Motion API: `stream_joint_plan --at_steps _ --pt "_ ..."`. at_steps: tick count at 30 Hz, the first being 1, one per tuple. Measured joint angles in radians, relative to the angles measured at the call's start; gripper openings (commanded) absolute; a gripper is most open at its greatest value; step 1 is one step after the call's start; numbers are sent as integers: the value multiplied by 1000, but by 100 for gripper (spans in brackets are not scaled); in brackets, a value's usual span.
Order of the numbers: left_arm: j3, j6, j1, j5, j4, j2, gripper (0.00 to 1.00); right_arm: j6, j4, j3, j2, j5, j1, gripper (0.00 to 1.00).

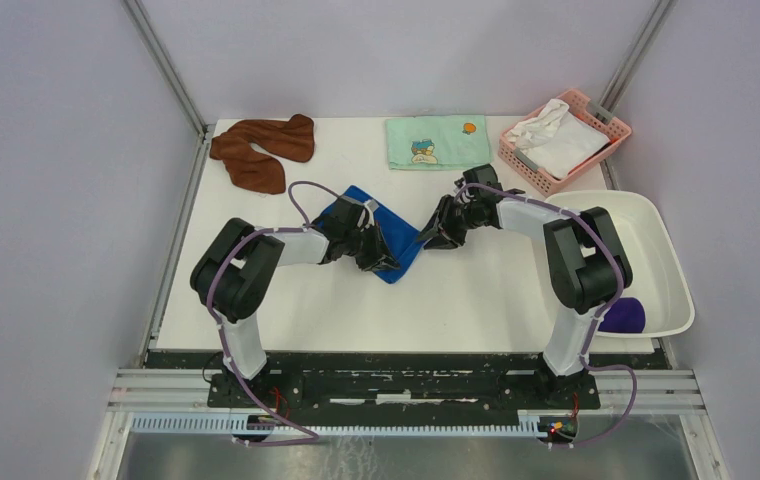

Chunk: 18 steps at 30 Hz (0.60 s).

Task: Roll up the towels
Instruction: Roll the towel at the center of the board.

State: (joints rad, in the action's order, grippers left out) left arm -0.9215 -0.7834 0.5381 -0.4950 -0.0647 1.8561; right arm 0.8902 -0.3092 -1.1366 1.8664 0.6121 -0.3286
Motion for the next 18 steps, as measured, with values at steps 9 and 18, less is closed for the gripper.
stream_joint_plan --at_steps 9,18 --pt "-5 0 0 6 14 0 3 61 50 0 7 -5 0 31" --pt "-13 2 0 14 27 0 5 113 96 0 74 -66 0 25"
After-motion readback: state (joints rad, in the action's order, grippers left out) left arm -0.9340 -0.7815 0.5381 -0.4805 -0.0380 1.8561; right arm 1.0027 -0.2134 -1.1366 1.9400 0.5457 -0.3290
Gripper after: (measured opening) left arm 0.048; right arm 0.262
